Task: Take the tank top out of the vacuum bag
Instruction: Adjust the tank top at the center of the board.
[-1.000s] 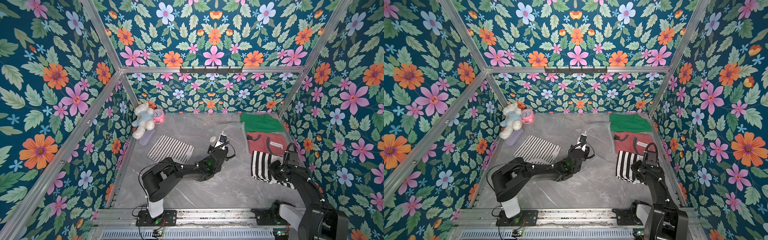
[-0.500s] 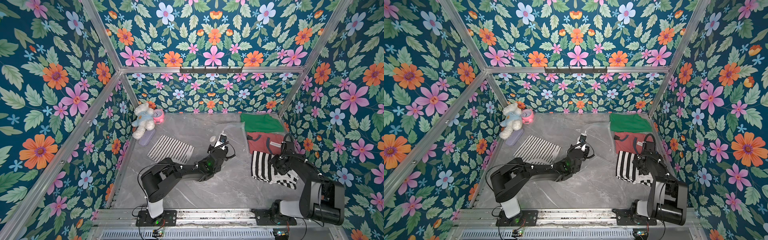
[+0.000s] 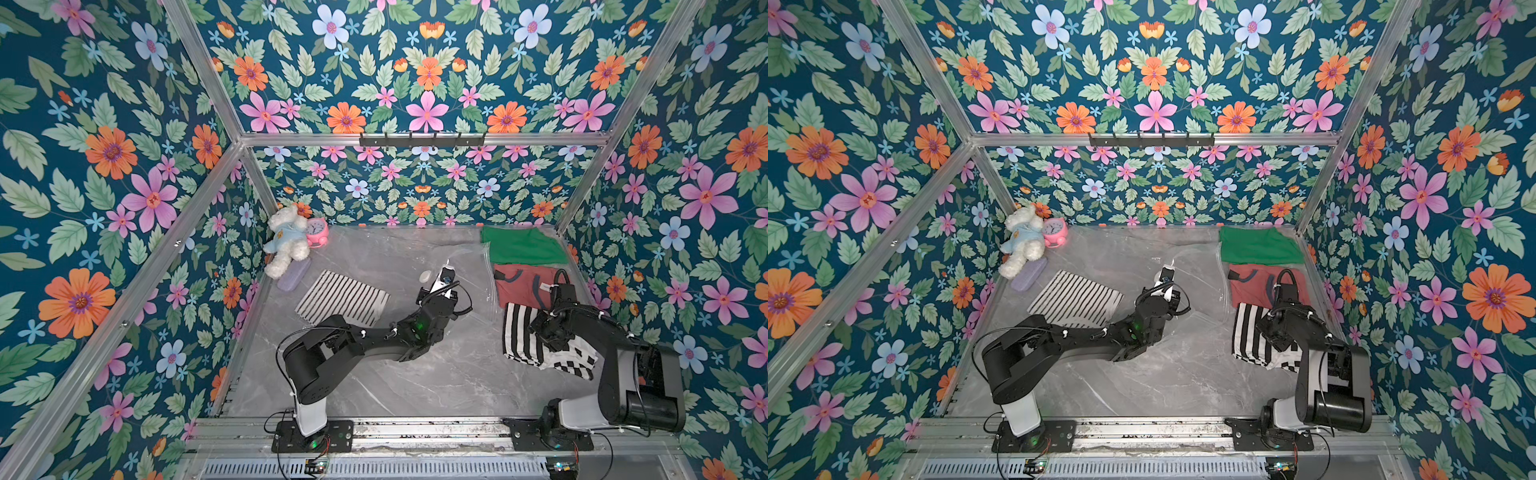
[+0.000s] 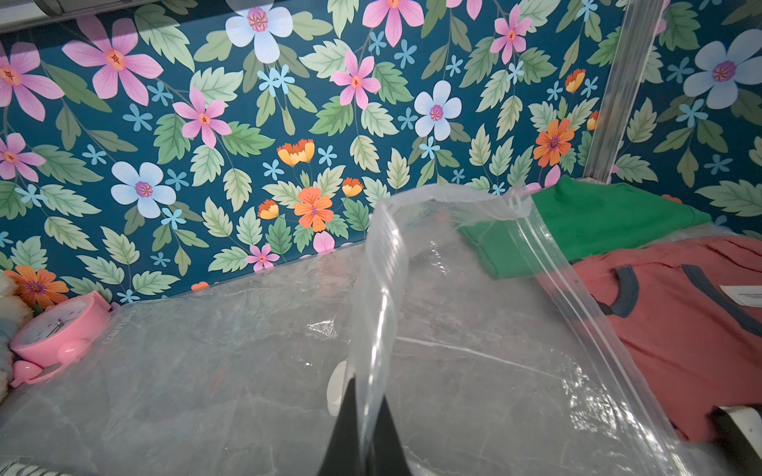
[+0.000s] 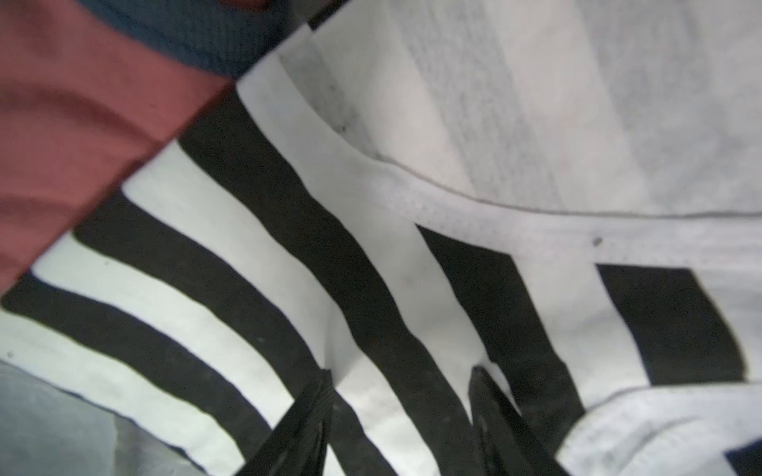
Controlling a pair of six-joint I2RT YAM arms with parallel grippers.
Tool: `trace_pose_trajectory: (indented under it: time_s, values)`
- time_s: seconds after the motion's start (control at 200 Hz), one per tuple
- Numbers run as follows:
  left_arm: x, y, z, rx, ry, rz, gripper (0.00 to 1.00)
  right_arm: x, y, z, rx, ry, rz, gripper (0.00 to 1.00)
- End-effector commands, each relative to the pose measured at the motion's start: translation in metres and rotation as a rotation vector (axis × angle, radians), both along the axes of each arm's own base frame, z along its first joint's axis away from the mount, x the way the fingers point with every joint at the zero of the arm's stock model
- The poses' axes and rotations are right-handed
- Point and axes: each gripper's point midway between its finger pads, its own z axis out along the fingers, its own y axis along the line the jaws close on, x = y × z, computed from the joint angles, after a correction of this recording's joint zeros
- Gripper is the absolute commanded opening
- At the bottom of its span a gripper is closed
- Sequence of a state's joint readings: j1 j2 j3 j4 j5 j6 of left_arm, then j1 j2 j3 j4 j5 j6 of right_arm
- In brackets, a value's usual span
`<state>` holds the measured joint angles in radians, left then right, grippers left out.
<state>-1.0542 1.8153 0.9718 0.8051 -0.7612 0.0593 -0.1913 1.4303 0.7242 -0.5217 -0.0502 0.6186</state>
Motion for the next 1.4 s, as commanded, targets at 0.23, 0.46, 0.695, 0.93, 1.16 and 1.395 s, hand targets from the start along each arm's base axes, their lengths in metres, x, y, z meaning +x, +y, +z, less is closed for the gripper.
trace_pose_trajectory:
  time_s: [0.23, 0.46, 0.695, 0.93, 1.16, 1.395]
  values:
    - [0.002, 0.002, 0.004, -0.009, -0.014, 0.025, 0.00, -0.022, -0.017, 0.016, 0.012, -0.012, -0.051, 0.55]
    - [0.002, 0.004, 0.004, -0.012, -0.021, 0.026, 0.00, 0.005, 0.030, 0.033, 0.076, -0.167, 0.021, 0.54]
    - [0.000, 0.009, 0.007, -0.031, -0.017, 0.029, 0.00, 0.023, 0.077, 0.025, 0.156, -0.143, 0.104, 0.45]
    - [-0.001, 0.010, 0.005, -0.043, -0.012, 0.031, 0.00, 0.000, 0.082, 0.002, 0.210, -0.076, 0.048, 0.39]
    - [0.001, 0.006, 0.010, -0.034, -0.024, 0.024, 0.00, -0.038, 0.073, -0.019, 0.210, -0.005, -0.072, 0.38]
    - [0.003, 0.006, 0.014, -0.006, -0.040, 0.033, 0.00, -0.055, 0.053, -0.016, 0.158, -0.006, -0.160, 0.39]
